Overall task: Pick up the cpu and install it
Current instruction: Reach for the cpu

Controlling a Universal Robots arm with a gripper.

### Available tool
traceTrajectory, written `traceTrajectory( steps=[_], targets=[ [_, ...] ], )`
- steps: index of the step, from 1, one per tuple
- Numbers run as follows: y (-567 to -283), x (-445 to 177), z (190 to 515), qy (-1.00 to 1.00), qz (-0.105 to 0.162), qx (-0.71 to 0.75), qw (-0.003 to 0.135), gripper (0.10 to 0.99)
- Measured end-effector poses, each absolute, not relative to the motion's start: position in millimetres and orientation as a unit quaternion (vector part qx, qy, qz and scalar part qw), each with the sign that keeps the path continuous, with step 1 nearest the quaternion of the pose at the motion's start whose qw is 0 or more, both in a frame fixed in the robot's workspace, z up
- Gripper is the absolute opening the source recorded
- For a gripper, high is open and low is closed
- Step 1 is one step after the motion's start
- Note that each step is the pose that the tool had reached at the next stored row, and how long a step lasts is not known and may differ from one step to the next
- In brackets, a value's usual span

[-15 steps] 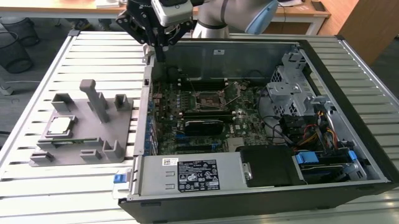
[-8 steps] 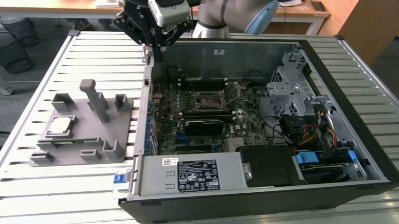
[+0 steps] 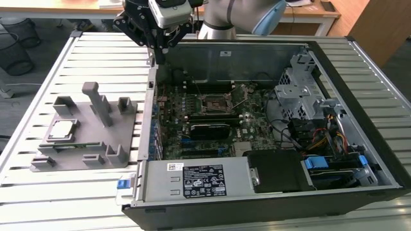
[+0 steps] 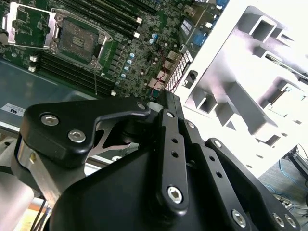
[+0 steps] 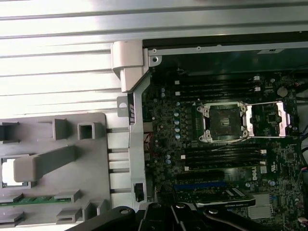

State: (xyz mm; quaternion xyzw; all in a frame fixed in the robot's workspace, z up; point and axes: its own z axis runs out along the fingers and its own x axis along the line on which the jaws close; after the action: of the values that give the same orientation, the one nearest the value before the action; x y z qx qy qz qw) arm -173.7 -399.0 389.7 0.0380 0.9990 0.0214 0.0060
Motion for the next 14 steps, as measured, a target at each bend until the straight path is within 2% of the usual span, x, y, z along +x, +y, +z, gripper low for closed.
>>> traceTrajectory(
  steps=[14],
  targets=[
    [-398.9,-185.1,388.7,0.999,0.021,0.038,0.005,0.106]
  ],
)
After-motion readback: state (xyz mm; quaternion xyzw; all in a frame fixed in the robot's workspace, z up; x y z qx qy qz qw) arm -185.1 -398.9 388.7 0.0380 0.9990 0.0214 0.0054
